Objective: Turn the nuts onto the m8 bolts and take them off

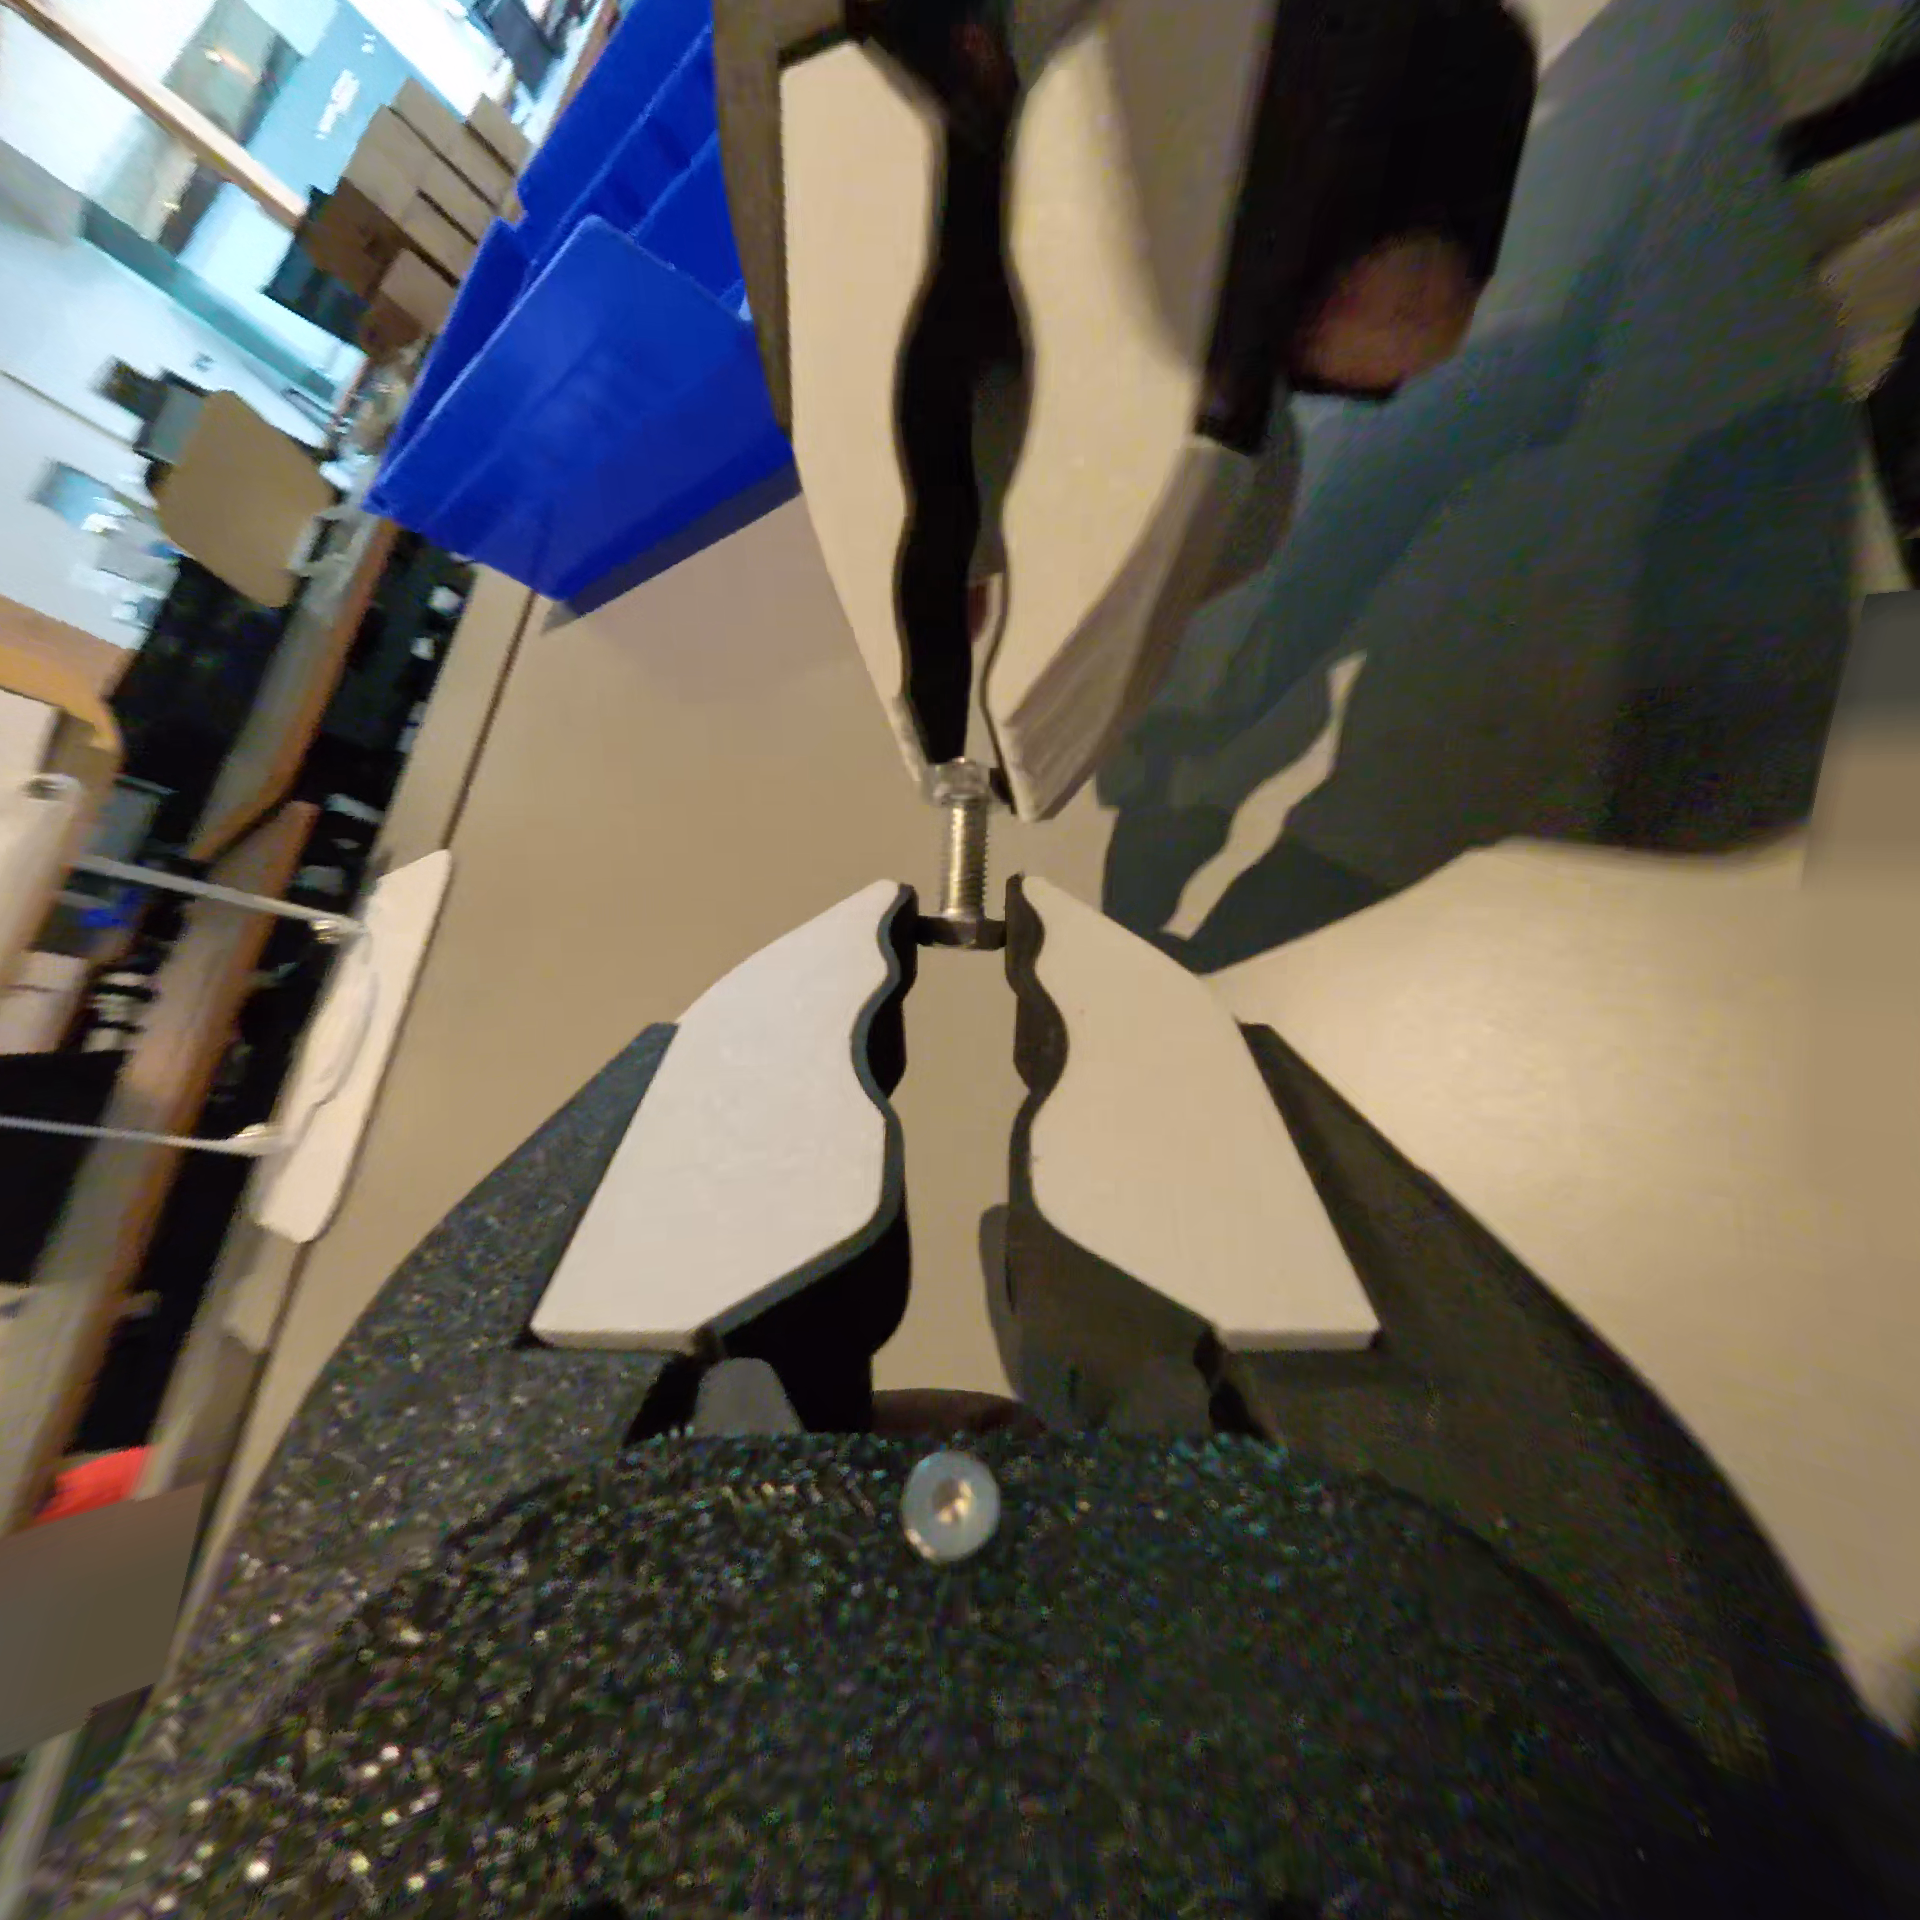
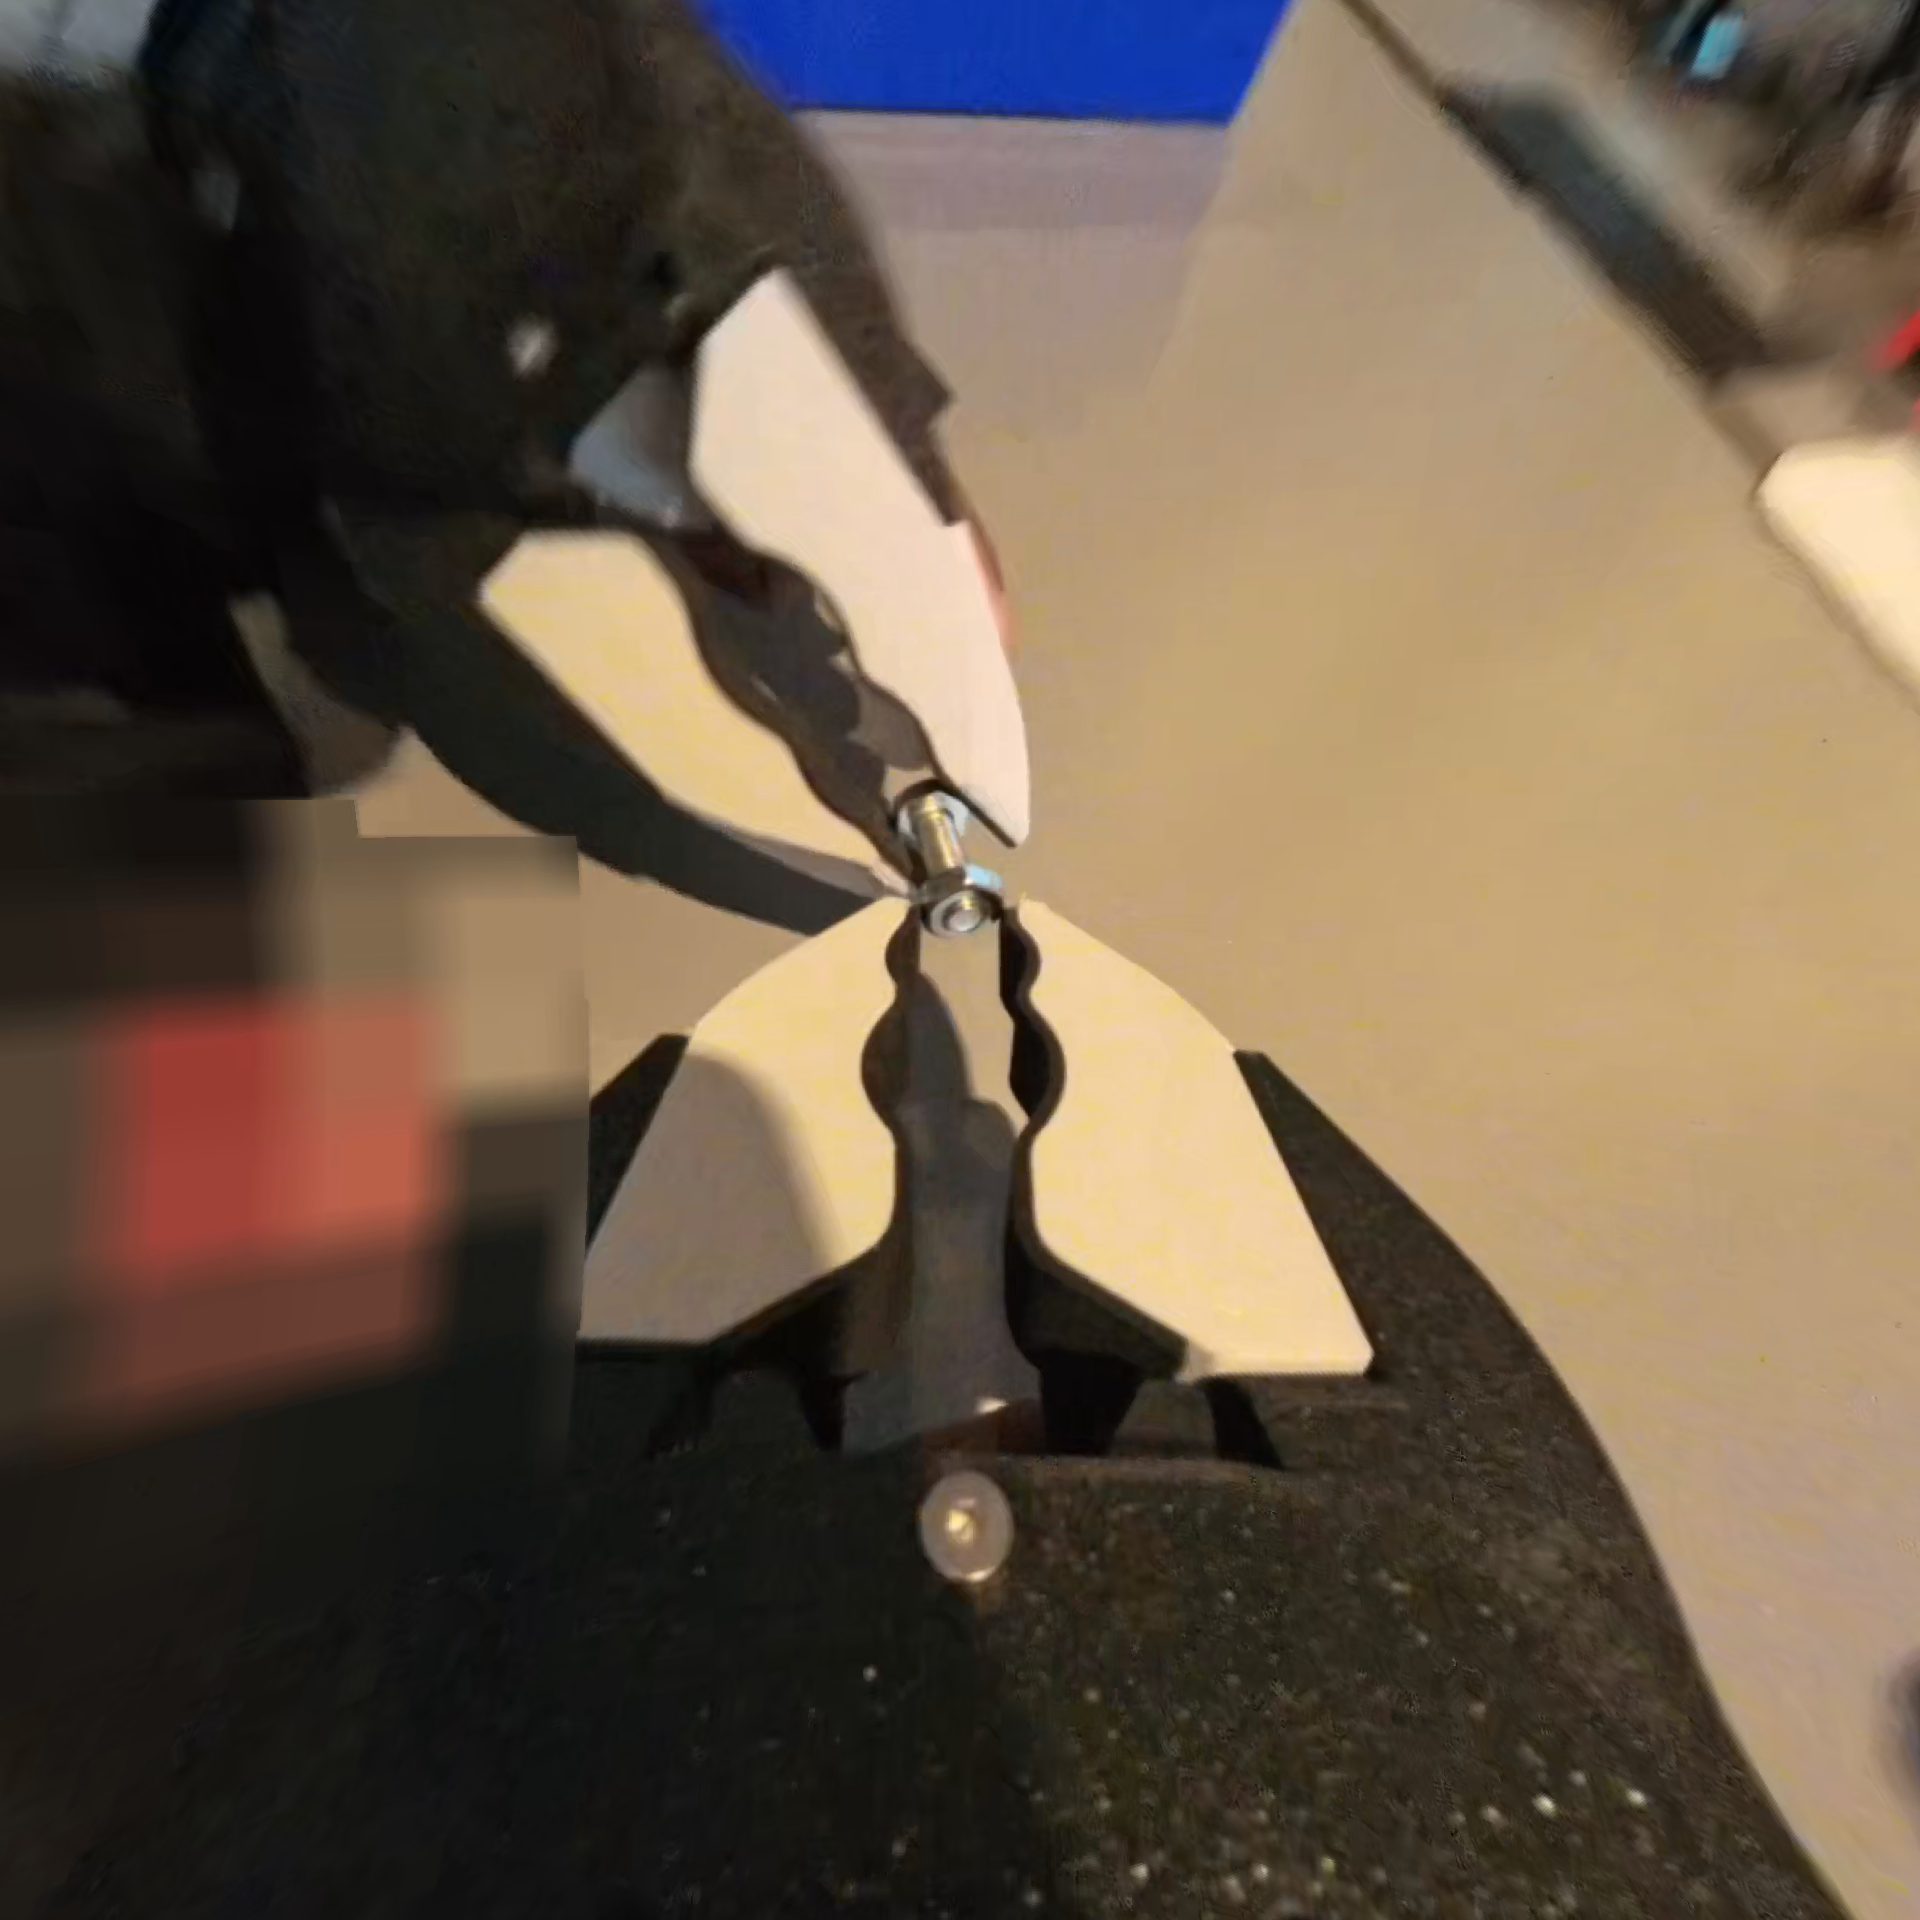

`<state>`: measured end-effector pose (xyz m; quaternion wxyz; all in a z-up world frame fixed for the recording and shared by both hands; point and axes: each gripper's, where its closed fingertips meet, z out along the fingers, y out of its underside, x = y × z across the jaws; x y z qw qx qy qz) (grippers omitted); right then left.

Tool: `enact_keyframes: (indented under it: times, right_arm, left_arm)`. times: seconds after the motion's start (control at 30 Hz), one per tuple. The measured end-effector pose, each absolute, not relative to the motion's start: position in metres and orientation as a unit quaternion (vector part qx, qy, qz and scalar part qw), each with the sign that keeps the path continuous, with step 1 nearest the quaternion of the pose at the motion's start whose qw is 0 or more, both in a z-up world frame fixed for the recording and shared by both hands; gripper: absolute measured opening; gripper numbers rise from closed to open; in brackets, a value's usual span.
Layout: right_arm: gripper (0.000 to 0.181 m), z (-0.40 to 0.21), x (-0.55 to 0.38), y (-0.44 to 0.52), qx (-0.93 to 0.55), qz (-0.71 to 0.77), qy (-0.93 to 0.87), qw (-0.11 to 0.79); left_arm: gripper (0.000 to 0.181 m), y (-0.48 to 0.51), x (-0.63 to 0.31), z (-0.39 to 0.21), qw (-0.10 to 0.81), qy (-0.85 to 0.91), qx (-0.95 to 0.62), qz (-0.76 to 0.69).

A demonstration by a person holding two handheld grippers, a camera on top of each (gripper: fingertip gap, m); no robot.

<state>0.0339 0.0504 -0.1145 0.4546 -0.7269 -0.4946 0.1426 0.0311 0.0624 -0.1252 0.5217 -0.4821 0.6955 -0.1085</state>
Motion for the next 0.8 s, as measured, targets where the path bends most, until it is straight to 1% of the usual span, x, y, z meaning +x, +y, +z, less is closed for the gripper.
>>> enact_keyframes:
  times: [0.07, 0.1, 0.13, 0.23, 0.33, 0.47, 0.6, 0.8]
  right_arm:
    - [0.014, -0.113, 0.032, 0.051, -0.765, 0.212, -0.433, 0.428]
    - [0.014, -0.113, 0.032, 0.051, -0.762, 0.219, -0.434, 0.428]
    - [0.015, -0.112, 0.034, 0.051, -0.753, 0.210, -0.448, 0.434]
    - [0.033, -0.106, 0.037, 0.051, -0.702, 0.154, -0.507, 0.476]
    - [0.040, -0.103, 0.041, 0.050, -0.639, 0.079, -0.567, 0.514]
    - [0.037, -0.105, 0.038, 0.043, -0.599, 0.062, -0.604, 0.523]
    - [0.031, -0.101, 0.031, 0.033, -0.570, 0.085, -0.618, 0.535]
    - [0.019, -0.102, 0.028, 0.028, -0.549, 0.080, -0.635, 0.538]
  left_arm:
    - [0.016, 0.067, 0.031, -0.126, 0.530, 0.697, -0.476, -0.081]
    - [0.016, 0.066, 0.031, -0.126, 0.529, 0.695, -0.478, -0.089]
    - [0.016, 0.065, 0.032, -0.125, 0.527, 0.691, -0.483, -0.103]
    - [0.016, 0.062, 0.031, -0.122, 0.513, 0.679, -0.503, -0.148]
    - [0.015, 0.056, 0.030, -0.120, 0.489, 0.669, -0.521, -0.204]
    - [0.016, 0.049, 0.031, -0.118, 0.469, 0.663, -0.528, -0.248]
    - [0.016, 0.044, 0.031, -0.120, 0.459, 0.669, -0.524, -0.259]
    - [0.016, 0.036, 0.031, -0.124, 0.443, 0.684, -0.515, -0.266]
